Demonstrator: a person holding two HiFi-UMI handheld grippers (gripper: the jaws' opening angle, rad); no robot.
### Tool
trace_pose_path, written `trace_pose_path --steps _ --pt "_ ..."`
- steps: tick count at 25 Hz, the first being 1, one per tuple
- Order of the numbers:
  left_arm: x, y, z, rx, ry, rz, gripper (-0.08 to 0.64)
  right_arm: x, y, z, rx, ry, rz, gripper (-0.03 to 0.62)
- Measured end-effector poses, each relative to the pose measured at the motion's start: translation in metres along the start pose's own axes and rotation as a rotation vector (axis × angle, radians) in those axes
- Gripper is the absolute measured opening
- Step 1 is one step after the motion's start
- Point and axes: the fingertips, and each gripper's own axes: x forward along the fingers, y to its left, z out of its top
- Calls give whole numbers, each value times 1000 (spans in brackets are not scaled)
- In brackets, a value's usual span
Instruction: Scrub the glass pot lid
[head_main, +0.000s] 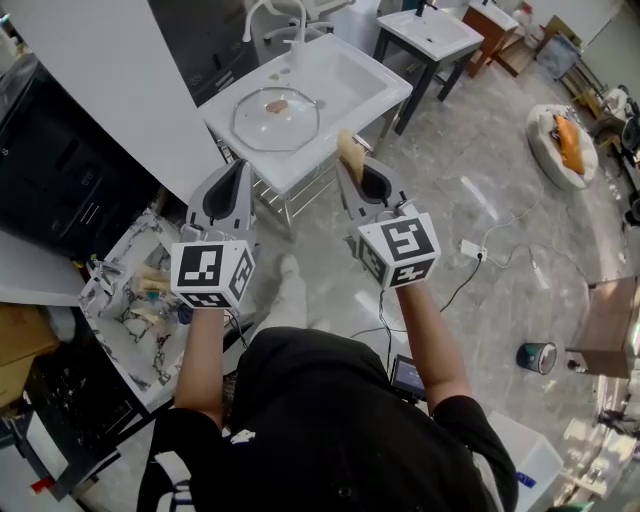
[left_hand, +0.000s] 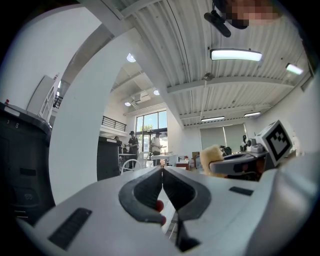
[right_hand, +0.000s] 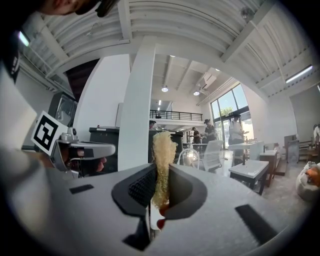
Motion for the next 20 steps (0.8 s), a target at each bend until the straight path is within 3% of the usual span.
trace_pose_path --steps 20 --pt "137 66 -9 -18 16 -1 5 130 -72 0 14 28 23 11"
